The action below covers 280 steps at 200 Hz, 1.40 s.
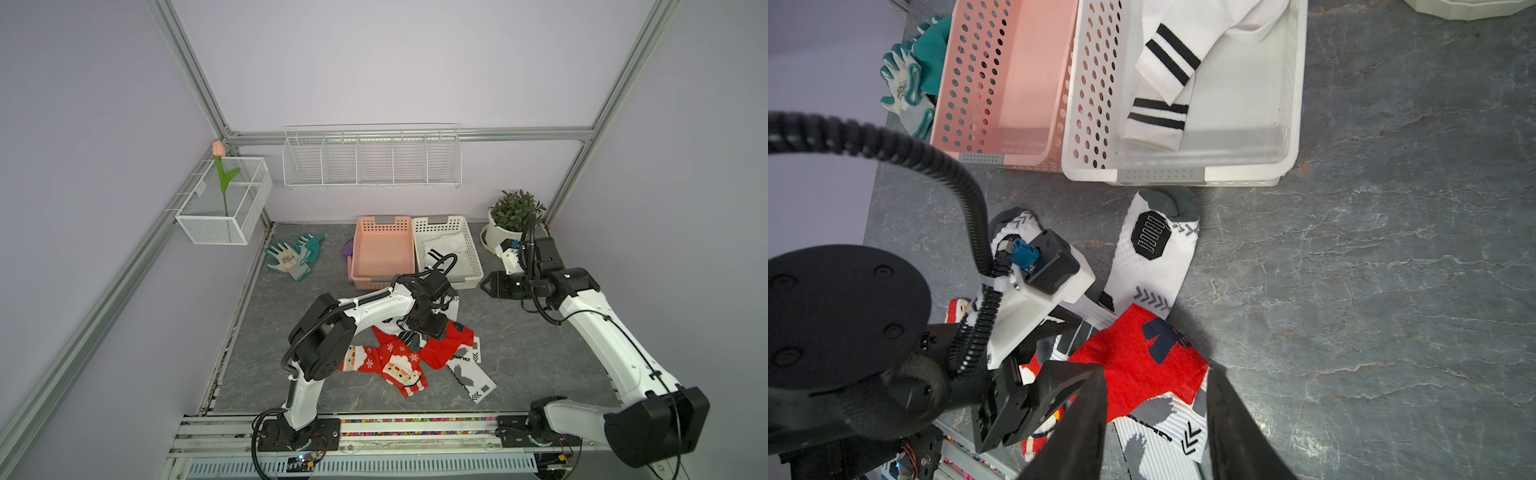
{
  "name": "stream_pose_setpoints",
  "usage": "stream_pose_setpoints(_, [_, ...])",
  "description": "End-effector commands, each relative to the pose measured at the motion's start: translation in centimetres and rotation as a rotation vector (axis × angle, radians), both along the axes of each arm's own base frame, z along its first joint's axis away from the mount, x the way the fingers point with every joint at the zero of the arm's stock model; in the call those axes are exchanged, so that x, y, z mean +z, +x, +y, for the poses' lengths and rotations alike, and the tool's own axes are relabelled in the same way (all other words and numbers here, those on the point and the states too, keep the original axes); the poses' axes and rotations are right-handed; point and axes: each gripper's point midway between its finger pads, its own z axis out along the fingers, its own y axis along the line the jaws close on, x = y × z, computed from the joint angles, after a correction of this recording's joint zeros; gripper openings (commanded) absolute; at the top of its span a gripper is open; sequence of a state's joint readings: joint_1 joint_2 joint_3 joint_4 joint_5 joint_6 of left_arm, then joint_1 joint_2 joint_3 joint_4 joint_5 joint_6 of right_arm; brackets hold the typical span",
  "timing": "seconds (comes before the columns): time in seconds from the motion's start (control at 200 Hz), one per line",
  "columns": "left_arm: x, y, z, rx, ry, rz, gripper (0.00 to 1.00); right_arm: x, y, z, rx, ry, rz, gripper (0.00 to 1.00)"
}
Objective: Sort the socks into the basket by color
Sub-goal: Pick up the sock at the center of the board.
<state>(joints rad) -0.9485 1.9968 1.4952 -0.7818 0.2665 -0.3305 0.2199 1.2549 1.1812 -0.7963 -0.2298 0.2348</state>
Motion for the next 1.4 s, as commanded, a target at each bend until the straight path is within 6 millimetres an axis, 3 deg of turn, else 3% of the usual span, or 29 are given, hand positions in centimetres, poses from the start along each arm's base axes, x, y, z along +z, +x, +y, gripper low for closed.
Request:
stream_pose_setpoints(0.0, [0.0, -0.3, -0.1, -0.02, 0.017, 0.023, 0.62, -0.5, -0.7, 0.0, 0.012, 0.006, 0.017, 0.42])
stream_pose_setpoints(0.515, [-0.7, -0.6, -0.7, -0.057, 0.054, 0.055, 0.61, 0.1, -1.1, -0.5, 0.004, -0.004, -0.002, 0.44])
stream_pose_setpoints(0.965, [0.0, -0.6, -1.2, -0.062, 0.033, 0.053, 0.37, 0.2, -1.3, -0.4, 0.005, -0.001, -0.003, 0.45])
stream_pose_setpoints(1.395, [0.5, -0.8, -1.2, -0.069, 0.028, 0.05, 0.22, 0.2, -1.1, -0.3, 0.006, 0.001, -0.006, 0.45])
